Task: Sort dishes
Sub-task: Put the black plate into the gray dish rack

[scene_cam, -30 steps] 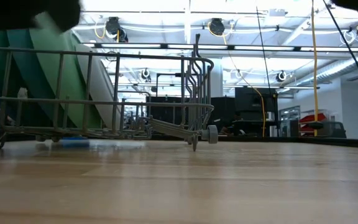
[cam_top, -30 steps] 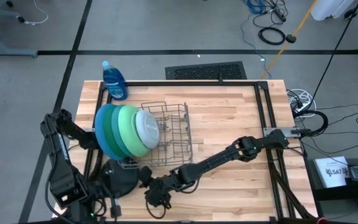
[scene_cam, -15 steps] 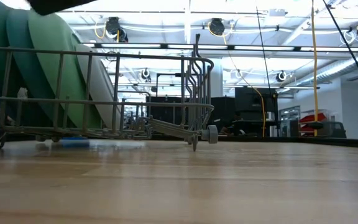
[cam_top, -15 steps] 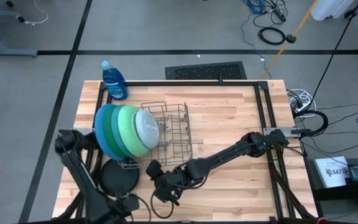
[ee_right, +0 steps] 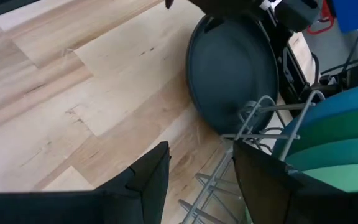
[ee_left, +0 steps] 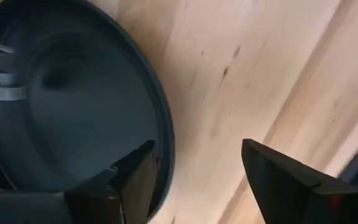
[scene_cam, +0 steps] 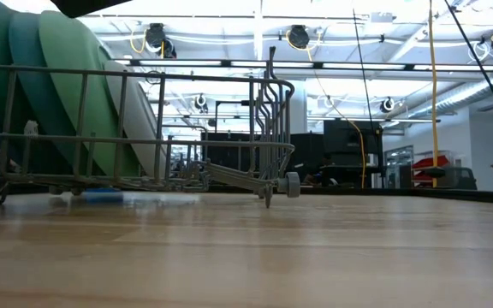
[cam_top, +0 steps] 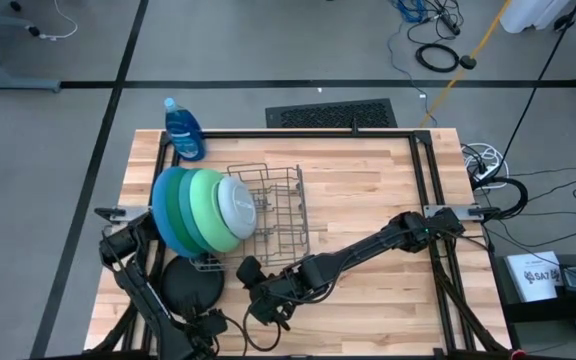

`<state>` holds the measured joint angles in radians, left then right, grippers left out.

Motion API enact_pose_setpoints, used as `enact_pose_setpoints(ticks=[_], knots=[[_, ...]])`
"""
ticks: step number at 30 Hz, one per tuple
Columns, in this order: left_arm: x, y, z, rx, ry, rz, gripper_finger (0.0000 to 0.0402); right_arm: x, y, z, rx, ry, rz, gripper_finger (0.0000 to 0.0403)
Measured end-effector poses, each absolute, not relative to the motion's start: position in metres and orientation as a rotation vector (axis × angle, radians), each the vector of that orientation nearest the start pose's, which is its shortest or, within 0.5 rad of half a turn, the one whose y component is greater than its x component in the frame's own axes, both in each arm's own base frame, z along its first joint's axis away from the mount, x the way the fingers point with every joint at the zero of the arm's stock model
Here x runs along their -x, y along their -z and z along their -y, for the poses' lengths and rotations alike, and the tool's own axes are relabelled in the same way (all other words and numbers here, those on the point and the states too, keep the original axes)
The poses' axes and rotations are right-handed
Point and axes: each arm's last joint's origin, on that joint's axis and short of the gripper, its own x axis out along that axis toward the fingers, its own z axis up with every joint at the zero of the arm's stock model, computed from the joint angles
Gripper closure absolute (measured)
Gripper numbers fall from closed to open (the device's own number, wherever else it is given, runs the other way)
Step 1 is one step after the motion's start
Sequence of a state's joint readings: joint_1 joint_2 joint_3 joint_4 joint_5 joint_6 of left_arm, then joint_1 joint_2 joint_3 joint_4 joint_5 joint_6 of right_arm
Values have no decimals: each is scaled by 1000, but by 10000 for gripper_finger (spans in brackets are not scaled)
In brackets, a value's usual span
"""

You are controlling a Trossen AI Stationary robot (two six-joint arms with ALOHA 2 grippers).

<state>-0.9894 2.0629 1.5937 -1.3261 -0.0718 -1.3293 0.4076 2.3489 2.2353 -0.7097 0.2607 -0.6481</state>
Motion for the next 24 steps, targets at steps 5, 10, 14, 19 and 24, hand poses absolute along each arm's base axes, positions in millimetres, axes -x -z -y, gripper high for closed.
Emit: enact_pose_setpoints(ticks=[5,10,14,19,24], knots=[[-206,-174,309,46,-461,-1573,179,-481,-253,-199,883,-392,-717,232],[-206,-161,309,-2,-504,-1593,218,-481,-253,-199,883,-392,-718,232],[-208,-149,311,-40,-507,-1608,251,-481,-253,-199,883,-392,-718,232],[-209,-136,313,-92,-484,-1630,313,-481,-253,-199,884,-392,-719,232],[-209,-134,312,-102,-500,-1650,389,-480,-253,-199,885,-393,-723,232]])
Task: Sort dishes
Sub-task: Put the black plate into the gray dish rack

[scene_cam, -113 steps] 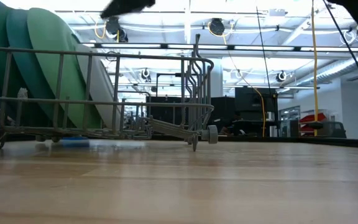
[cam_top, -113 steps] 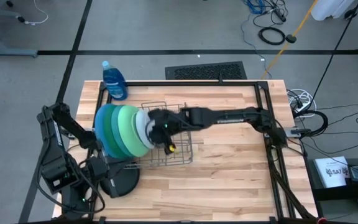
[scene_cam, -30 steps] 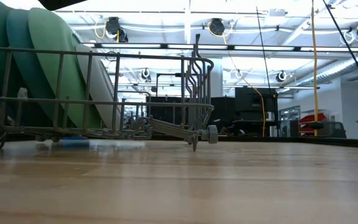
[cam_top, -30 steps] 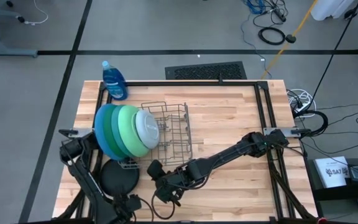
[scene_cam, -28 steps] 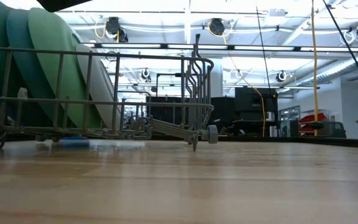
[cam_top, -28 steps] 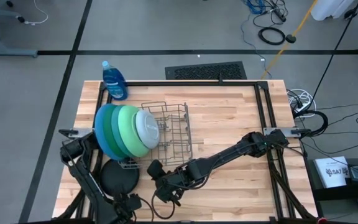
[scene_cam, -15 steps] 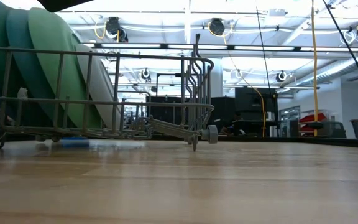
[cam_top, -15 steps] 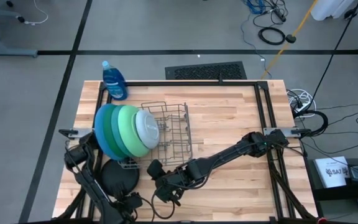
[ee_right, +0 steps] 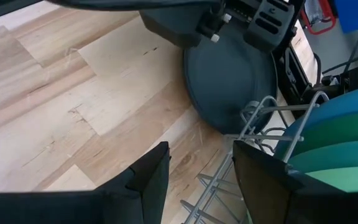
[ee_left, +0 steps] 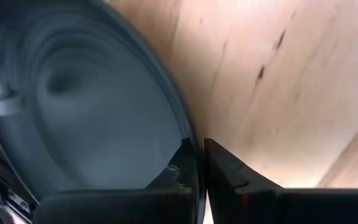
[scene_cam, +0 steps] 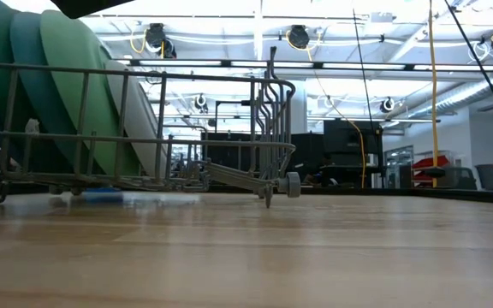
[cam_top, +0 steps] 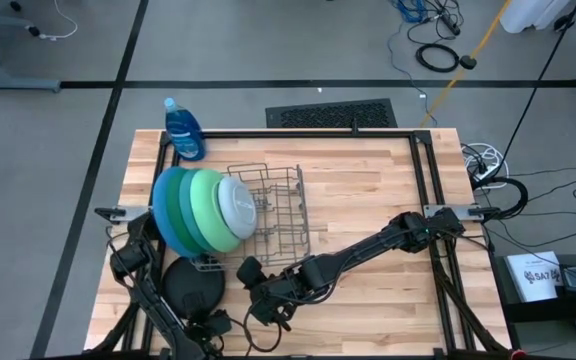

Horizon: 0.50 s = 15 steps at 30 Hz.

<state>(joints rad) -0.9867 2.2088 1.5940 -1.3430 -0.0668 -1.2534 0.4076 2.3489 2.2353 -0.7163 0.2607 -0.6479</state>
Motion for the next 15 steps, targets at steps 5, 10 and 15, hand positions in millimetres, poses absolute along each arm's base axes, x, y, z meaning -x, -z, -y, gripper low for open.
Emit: enact_pose_setpoints(ticks=[5,10,15], knots=[[-211,-148,316,-26,-434,-1659,396,-481,-253,-199,886,-390,-724,232],[-215,-176,322,1,-324,-1628,399,-481,-252,-198,887,-388,-726,232],[-216,-207,322,56,-230,-1582,400,-481,-252,-195,889,-387,-737,232]])
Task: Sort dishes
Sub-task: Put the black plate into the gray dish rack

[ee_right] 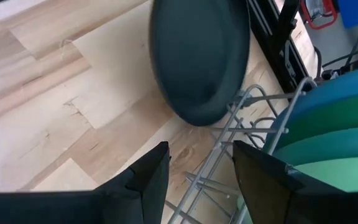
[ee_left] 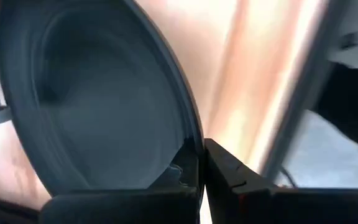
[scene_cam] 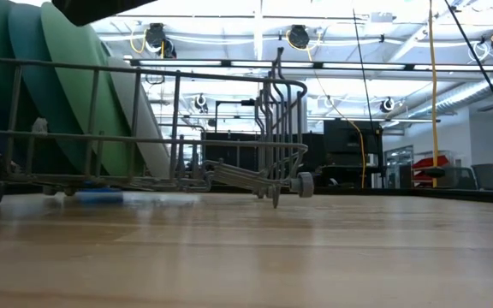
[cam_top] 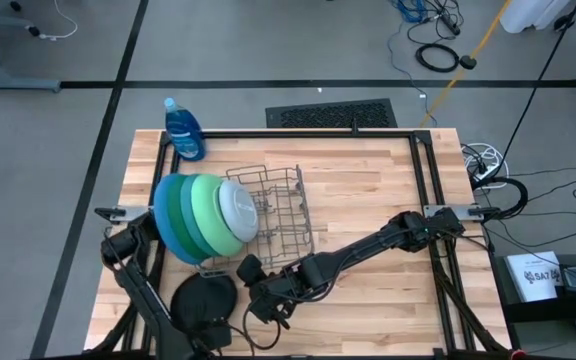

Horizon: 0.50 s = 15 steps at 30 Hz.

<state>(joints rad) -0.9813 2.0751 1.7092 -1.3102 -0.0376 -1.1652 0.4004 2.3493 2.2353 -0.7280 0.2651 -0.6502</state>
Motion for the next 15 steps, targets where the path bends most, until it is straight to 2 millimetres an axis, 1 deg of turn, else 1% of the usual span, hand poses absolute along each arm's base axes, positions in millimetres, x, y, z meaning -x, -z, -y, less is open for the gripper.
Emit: enact_pose_setpoints(ticks=[6,9,12,15], knots=[[-215,-243,320,94,-62,-1485,400,-480,-251,-194,891,-389,-754,232],[-212,-260,316,119,-8,-1448,401,-476,-258,-192,894,-391,-765,232],[-209,-278,311,144,44,-1391,401,-469,-269,-190,903,-379,-782,232],[-205,-296,302,160,64,-1331,401,-456,-286,-187,898,-346,-807,232]])
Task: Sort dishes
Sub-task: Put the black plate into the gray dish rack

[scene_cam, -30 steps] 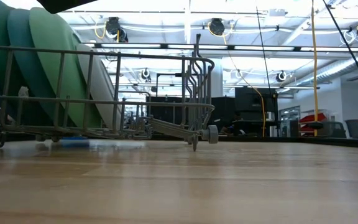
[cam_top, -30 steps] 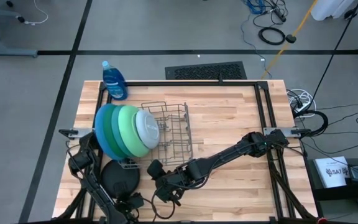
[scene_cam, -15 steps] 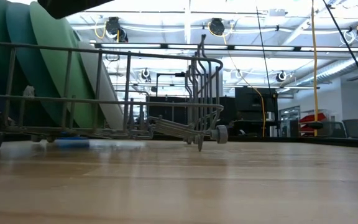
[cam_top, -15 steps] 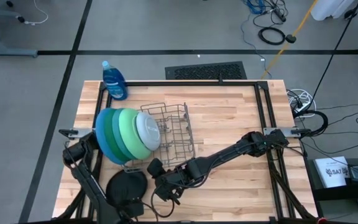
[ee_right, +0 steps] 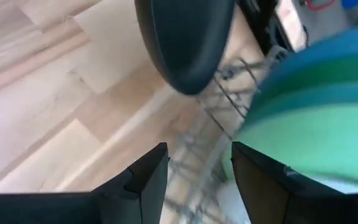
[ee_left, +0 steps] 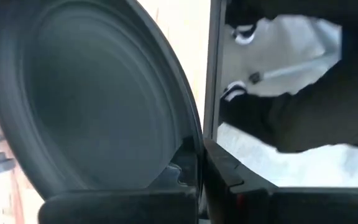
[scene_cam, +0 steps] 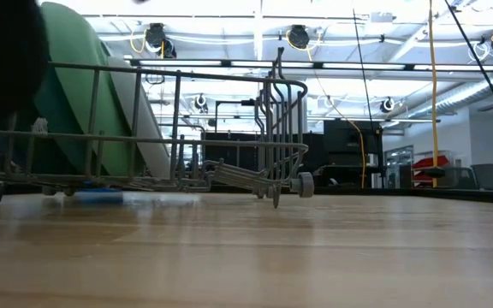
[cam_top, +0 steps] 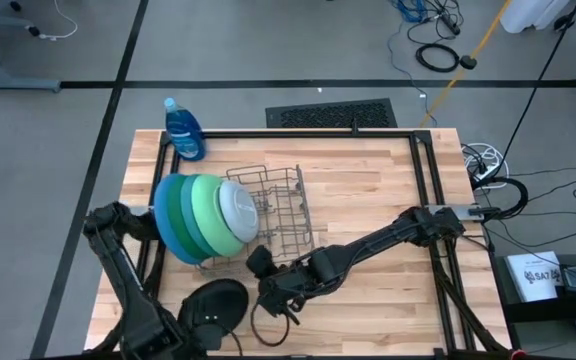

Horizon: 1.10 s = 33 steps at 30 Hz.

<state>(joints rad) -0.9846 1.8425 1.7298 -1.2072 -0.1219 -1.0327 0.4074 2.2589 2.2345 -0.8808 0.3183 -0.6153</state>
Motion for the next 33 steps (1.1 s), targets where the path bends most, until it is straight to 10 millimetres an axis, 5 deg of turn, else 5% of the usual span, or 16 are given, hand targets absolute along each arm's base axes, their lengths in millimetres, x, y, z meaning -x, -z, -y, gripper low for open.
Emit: enact_pose_setpoints(ticks=[10,19,26,33], knots=[[-201,-356,272,112,81,-900,401,-382,-387,-156,842,-218,-802,232],[-226,-378,229,88,-438,-388,401,-313,-455,-115,767,-2,-760,232],[-250,-342,202,204,-703,-177,402,-284,-477,-101,722,18,-718,232],[-261,-302,195,294,-770,-82,402,-278,-477,-99,727,13,-745,232]])
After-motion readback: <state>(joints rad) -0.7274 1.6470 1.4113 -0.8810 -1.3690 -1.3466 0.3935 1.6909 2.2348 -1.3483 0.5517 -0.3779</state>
